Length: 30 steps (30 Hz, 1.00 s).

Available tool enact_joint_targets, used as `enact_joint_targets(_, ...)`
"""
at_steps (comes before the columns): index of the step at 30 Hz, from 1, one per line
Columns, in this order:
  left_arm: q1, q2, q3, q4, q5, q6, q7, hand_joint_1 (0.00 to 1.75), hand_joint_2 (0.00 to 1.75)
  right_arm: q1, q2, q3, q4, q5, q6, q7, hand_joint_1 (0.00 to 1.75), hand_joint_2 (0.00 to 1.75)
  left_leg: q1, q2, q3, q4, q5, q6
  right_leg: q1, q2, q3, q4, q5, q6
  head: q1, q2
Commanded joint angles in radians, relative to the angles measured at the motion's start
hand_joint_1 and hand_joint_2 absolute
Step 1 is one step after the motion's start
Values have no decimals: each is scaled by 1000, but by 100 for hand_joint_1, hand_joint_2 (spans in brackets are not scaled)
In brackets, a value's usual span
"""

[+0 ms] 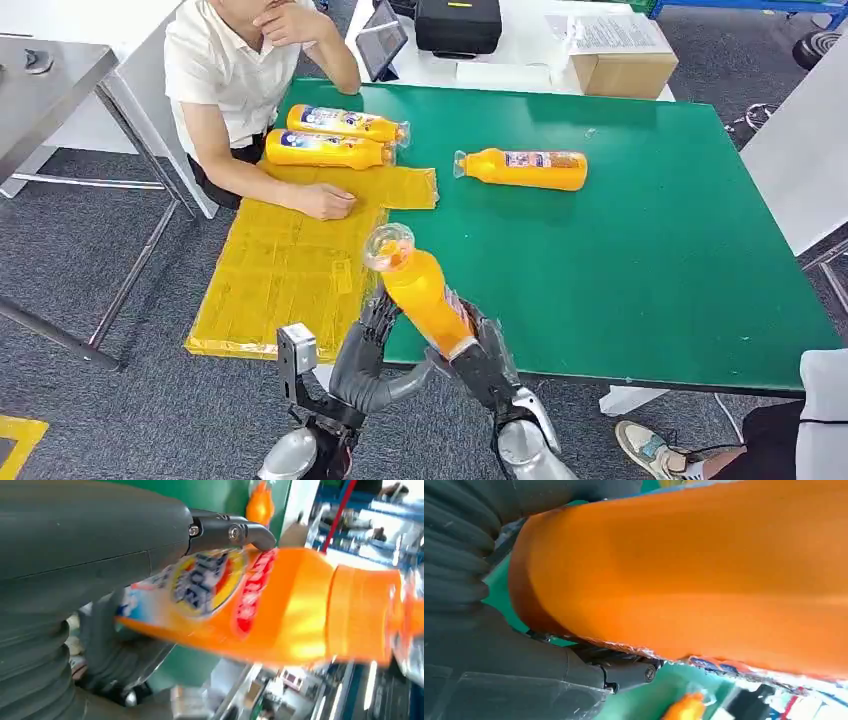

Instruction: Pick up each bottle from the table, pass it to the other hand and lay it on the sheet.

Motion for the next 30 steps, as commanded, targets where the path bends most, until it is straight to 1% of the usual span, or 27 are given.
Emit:
enact_joint_targets(1, -69, -15, 17, 41, 49, 42, 30, 0, 175, -51, 3, 137, 87, 27, -31, -21, 175, 175, 1, 0, 2, -1, -1, -1, 1, 0, 2, 0, -1, -2, 0, 0)
enact_joint_targets(6, -79, -45, 55, 50, 145, 102, 58, 0, 175, -43, 9, 202, 76, 45, -76, -39, 175, 175, 1, 0, 2, 0, -1, -2, 1, 1, 2, 0, -1, -2, 0, 0)
enact_joint_targets(8, -89, -38, 40, 38, 202, 80, 63, 0, 175, -56, 5, 236, 96, 15, -72, -46, 175, 175, 1, 0, 3, -1, -1, -2, 1, 0, 3, 0, -1, -2, 0, 0)
enact_joint_targets(9, -91, -35, 34, 29, 223, 65, 67, 0, 175, -61, 4, 245, 106, 2, -70, -48, 175, 175, 1, -1, 1, 0, 0, -2, 1, 0, 1, 0, -1, -2, 0, 0)
enact_joint_targets(12, -92, -32, 25, 19, 230, 62, 69, 0, 175, -68, 2, 249, 120, -6, -75, -53, 175, 175, 1, -1, 1, 0, -1, -2, 1, 0, 2, 0, -1, -2, 1, 0)
enact_joint_targets(14, -95, -28, 14, 13, 248, 44, 67, 2, 175, -76, 4, 258, 133, -31, -58, -75, 175, 175, 1, 0, 2, -1, -1, -2, 1, 0, 2, 0, -1, -2, 0, 0)
enact_joint_targets(15, -100, -27, 10, 14, 262, 29, 68, 80, 175, -80, 3, 270, 132, -40, -43, -88, 175, 175, 1, -1, 0, 0, -1, -2, 1, 0, 0, 0, -1, -2, 0, 0)
enact_joint_targets(16, -102, -27, 9, 15, 265, 22, 67, 175, 175, -81, 3, 272, 131, -44, -39, -91, 175, 175, 1, -1, 1, 0, -1, -2, 1, -1, 2, 0, -1, -2, 0, 0)
enact_joint_targets(18, -95, -27, 13, 8, 281, -7, 59, 175, 175, -76, 5, 274, 126, -65, -16, -95, 175, 175, 1, -1, 2, 0, -1, -2, 1, -1, 3, 0, -2, -3, 0, 0)
enact_joint_targets(19, -84, -28, 21, -8, 299, -37, 53, 175, 175, -70, 8, 263, 124, -102, 24, -93, 175, 175, 1, -1, 2, 0, -1, -2, 1, 0, 2, 0, -1, -2, 0, 0)
enact_joint_targets(20, -74, -27, 26, -22, 306, -54, 49, 175, 175, -67, 7, 261, 123, -121, 55, -90, 166, 175, 1, 0, 0, 0, -1, -2, 1, 0, 1, 0, -1, -2, 0, 0)
enact_joint_targets(21, -62, -24, 30, -43, 313, -69, 49, 175, 175, -60, 8, 257, 125, -144, 88, -90, 152, 175, 1, -1, 2, 0, -2, -2, 1, 0, 2, 0, -2, -2, 0, 0)
enact_joint_targets(22, -53, -23, 35, -59, 318, -83, 47, 175, 175, -58, 7, 254, 127, -166, 124, -85, 122, 175, 1, -1, 1, 0, -1, -2, 1, -1, 1, 0, -1, -2, 0, 0)
enact_joint_targets(23, -47, -24, 40, -71, 322, -97, 45, 175, 175, -57, 7, 252, 129, -182, 156, -81, 49, 175, 1, -1, 2, 0, -2, -2, 1, -1, 3, 0, -2, -2, 0, 0)
enact_joint_targets(24, -48, -23, 43, -78, 322, -96, 45, 175, 175, -55, 8, 253, 130, -182, 156, -81, 12, 175, 1, 0, 1, 0, -1, -2, 1, 0, 1, 0, -1, -2, 0, 0)
enact_joint_targets(25, -34, -24, 53, -107, 312, -111, 40, 175, 175, -51, 13, 241, 141, -223, 225, -53, 0, 175, 1, -1, 3, 0, -2, -2, 1, 0, 3, 0, -2, -3, 0, 0)
enact_joint_targets(26, -32, -23, 57, -114, 305, -116, 38, 175, 175, -50, 11, 249, 142, -218, 233, -52, 0, 175, 1, -1, 0, 0, -1, -2, 1, -1, 0, 0, -1, -2, 0, 0)
enact_joint_targets(30, -37, -19, 65, -110, 299, -128, 38, 175, 175, -48, 17, 254, 152, -211, 235, -55, 0, 175, 1, -1, 1, 0, -1, -2, 1, -1, 1, 0, -2, -2, 0, 0)
